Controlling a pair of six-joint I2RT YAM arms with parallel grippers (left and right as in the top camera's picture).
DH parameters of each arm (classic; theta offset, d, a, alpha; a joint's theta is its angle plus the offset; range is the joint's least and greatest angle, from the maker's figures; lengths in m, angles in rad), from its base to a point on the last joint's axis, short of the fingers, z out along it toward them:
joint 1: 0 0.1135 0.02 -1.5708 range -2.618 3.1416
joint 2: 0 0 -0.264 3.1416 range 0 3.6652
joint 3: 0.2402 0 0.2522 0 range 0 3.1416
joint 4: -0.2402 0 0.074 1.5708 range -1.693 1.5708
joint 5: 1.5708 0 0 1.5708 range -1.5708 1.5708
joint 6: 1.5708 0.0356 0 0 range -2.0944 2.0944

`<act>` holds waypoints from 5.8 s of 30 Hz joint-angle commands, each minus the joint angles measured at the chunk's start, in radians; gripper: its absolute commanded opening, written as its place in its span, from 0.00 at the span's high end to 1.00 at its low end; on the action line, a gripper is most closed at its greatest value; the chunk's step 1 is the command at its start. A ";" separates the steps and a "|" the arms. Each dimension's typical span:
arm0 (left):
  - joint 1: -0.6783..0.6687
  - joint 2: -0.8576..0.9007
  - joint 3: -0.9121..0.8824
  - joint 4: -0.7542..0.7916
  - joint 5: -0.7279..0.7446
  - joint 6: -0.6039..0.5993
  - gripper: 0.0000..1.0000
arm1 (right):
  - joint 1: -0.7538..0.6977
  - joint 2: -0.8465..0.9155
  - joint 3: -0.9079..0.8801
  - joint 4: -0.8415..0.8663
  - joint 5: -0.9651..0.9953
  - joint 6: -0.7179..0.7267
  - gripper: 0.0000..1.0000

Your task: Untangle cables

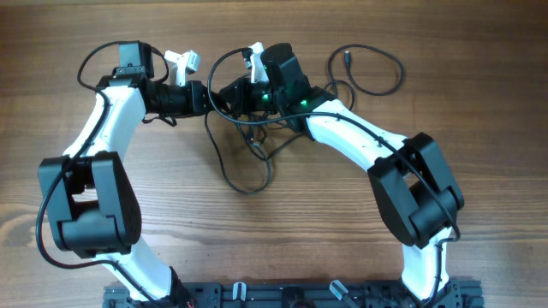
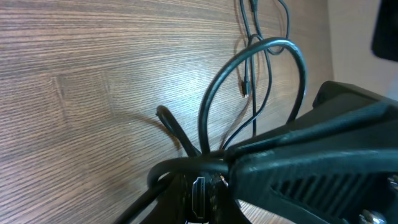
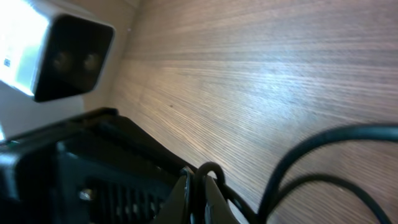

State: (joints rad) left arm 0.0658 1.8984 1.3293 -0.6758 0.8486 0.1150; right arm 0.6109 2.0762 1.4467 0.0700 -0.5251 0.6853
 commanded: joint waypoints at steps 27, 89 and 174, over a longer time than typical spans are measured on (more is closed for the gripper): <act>-0.011 -0.004 0.011 -0.014 0.074 0.005 0.00 | -0.066 0.009 0.017 0.013 -0.232 0.100 0.96; -0.087 -0.003 0.011 0.048 0.122 -0.022 0.83 | -0.079 0.009 0.017 0.180 -0.431 0.365 0.96; 0.054 -0.004 0.011 0.027 0.340 -0.809 0.81 | -0.080 0.009 0.017 0.132 -0.537 -0.109 0.96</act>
State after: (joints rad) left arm 0.1261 1.8973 1.3373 -0.6594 1.2026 -0.6689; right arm 0.5194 2.0933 1.4483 0.1890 -0.9852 0.6029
